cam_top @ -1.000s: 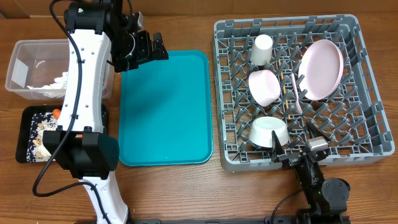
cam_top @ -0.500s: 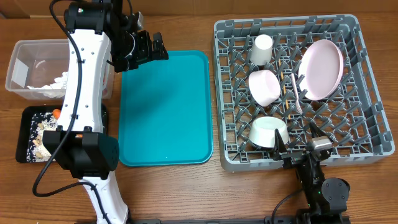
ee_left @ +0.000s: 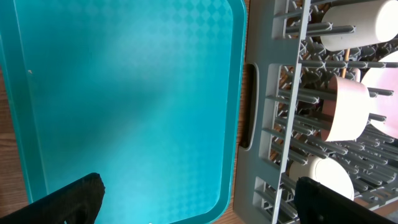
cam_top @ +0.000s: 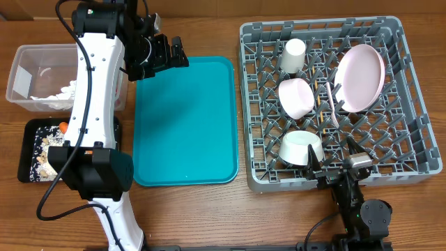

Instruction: Sort waste into correct bins and load items into the dishwasher rack

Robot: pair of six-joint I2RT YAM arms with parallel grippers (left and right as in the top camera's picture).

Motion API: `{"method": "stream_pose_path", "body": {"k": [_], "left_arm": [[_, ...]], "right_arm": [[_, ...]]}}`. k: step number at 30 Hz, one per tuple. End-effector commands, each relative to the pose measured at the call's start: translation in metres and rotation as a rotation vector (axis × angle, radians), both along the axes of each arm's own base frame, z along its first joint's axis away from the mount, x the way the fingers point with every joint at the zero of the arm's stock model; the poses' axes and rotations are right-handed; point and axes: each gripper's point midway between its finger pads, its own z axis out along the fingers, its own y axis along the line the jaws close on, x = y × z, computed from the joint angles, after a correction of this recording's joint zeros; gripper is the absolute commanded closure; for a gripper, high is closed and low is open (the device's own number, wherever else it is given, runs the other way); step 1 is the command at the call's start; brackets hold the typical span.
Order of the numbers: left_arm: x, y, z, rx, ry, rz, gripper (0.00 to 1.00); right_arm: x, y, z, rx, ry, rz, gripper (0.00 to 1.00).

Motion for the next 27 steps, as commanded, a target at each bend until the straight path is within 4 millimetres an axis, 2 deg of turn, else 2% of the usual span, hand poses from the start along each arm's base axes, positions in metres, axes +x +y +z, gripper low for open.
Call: {"method": "stream_pose_path", "body": {"k": [1, 3, 7, 11, 14, 19, 24, 27], "left_arm": [[-0.002, -0.005, 0.019, -0.002, -0.057, -0.020, 0.00], [-0.001, -0.003, 0.018, 0.007, -0.055, -0.015, 0.00], [-0.005, 0.007, 0.030, 0.060, -0.095, 0.003, 0.00], [-0.021, 0.005, 0.068, 0.134, -0.206, -0.006, 0.00], [-0.047, -0.005, 0.110, 0.152, -0.325, -0.030, 0.00], [-0.106, -0.020, 0.183, 0.104, -0.532, -0.080, 0.00], [-0.165, -0.010, 0.237, 0.062, -0.713, -0.072, 0.00], [-0.196, -0.001, 0.258, 0.044, -0.795, -0.062, 0.00]], "right_arm": [[0.001, -0.003, -0.003, 0.007, 0.003, -0.014, 0.00], [0.001, -0.003, -0.003, 0.007, 0.003, -0.014, 0.00], [0.001, -0.003, -0.003, 0.007, 0.003, -0.014, 0.00], [0.001, -0.003, -0.003, 0.007, 0.003, -0.014, 0.00], [0.001, -0.003, -0.003, 0.007, 0.003, -0.014, 0.00], [0.001, -0.003, -0.003, 0.007, 0.003, -0.014, 0.00], [0.001, -0.003, -0.003, 0.007, 0.003, -0.014, 0.00], [0.001, -0.003, -0.003, 0.006, 0.003, -0.014, 0.00]]}}
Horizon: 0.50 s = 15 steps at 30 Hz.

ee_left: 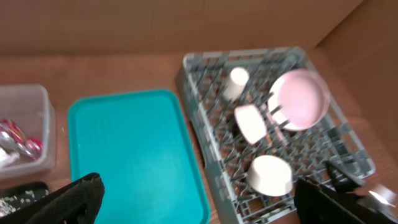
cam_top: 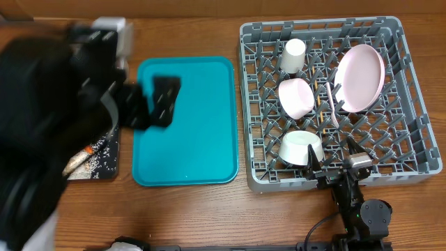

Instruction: Sort waste into correct bins and load items into the dishwasher rack

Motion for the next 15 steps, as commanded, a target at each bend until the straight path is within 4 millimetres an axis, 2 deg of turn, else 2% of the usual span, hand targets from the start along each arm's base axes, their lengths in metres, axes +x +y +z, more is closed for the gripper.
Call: {"method": "stream_pose_path", "body": {"k": [1, 3, 6, 10, 15], "left_arm": [[-0.026, 0.010, 0.015, -0.003, -0.073, 0.011, 0.00], [-0.050, 0.016, 0.020, -0.013, -0.109, 0.011, 0.00], [-0.075, 0.023, 0.012, -0.015, -0.119, 0.011, 0.00], [-0.103, 0.031, -0.016, -0.007, -0.091, 0.012, 0.00], [-0.124, 0.040, -0.059, 0.009, -0.031, 0.037, 0.00]], "right_arm": [[0.001, -0.003, -0.003, 0.007, 0.002, -0.013, 0.00], [0.001, -0.003, -0.003, 0.007, 0.002, -0.013, 0.00], [0.001, -0.003, -0.003, 0.007, 0.002, -0.013, 0.00], [0.001, -0.003, -0.003, 0.007, 0.002, -0.013, 0.00], [0.001, -0.003, -0.003, 0.007, 0.002, -0.013, 0.00]]}}
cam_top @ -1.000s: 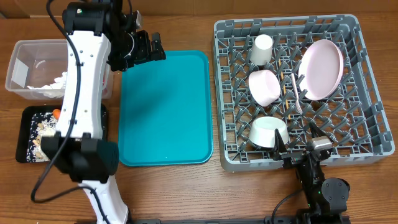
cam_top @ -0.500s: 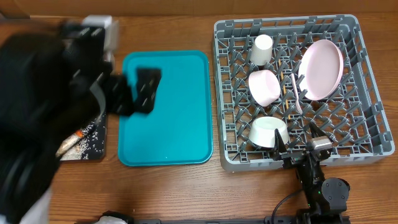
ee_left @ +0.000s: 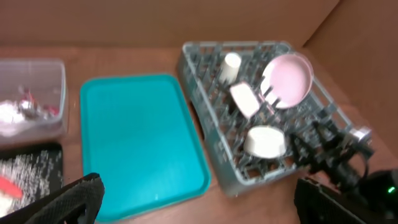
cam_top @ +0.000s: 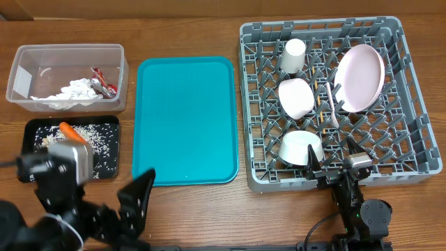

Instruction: Sort waste into correct bins and load items into the dishwasher rack

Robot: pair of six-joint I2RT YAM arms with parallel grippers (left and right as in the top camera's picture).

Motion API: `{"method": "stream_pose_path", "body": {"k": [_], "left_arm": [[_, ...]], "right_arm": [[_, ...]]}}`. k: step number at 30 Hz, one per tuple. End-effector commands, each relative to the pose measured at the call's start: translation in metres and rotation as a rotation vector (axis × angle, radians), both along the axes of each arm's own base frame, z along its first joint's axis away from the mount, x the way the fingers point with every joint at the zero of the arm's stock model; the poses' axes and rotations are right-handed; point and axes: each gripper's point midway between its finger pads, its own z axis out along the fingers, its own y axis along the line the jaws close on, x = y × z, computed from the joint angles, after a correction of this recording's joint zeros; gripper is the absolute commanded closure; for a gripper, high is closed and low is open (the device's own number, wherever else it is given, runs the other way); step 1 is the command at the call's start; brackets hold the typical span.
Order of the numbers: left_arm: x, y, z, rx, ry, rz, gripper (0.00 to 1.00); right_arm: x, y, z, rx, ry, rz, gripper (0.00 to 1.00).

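The teal tray (cam_top: 185,118) lies bare in the middle of the table. The grey dishwasher rack (cam_top: 411,150) holds a white cup (cam_top: 293,54), a pink bowl (cam_top: 296,97), a pink plate (cam_top: 360,77) and a white bowl (cam_top: 301,146). My left gripper (cam_top: 136,206) is drawn back at the table's near left edge, open and holding nothing. In the left wrist view its fingers (ee_left: 74,196) stand wide apart, high above the tray (ee_left: 140,137) and the rack (ee_left: 205,93). My right gripper (cam_top: 333,159) rests open at the rack's near edge.
A clear bin (cam_top: 21,59) at the far left holds crumpled wrappers. In front of it a black tray (cam_top: 104,125) carries rice grains and a carrot piece (cam_top: 72,132). Bare wood runs along the table's near edge.
My left arm was a blur over the bins and the tray's left side; now it is folded back at the near left edge, and both bins show. The right arm is unchanged.
My left gripper was open and low over the tray's far left corner, empty. Then it was higher, looking over the whole table. Now it sits back at the near left edge, still open. Rack, tray and right arm stayed the same.
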Motion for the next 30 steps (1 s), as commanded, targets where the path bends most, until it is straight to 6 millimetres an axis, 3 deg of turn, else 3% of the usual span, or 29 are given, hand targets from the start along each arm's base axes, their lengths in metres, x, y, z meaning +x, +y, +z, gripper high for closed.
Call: {"method": "stream_pose_path", "body": {"k": [1, 10, 22, 30], "left_arm": [[-0.008, 0.008, -0.031, 0.024, 0.043, 0.033, 0.00], [-0.026, 0.018, -0.116, 0.048, 0.155, 0.081, 0.00], [0.052, 0.007, -0.157, -0.056, -0.194, 0.101, 0.00], [0.079, 0.001, -0.182, -0.112, -0.415, 0.086, 0.00]], "right_arm": [[0.001, -0.003, -0.002, 0.007, -0.001, -0.013, 0.00], [0.001, -0.003, -0.002, 0.007, -0.001, -0.013, 0.00], [0.001, -0.003, -0.002, 0.007, -0.001, -0.013, 0.00], [0.001, -0.003, -0.002, 0.007, -0.001, -0.013, 0.00]]}}
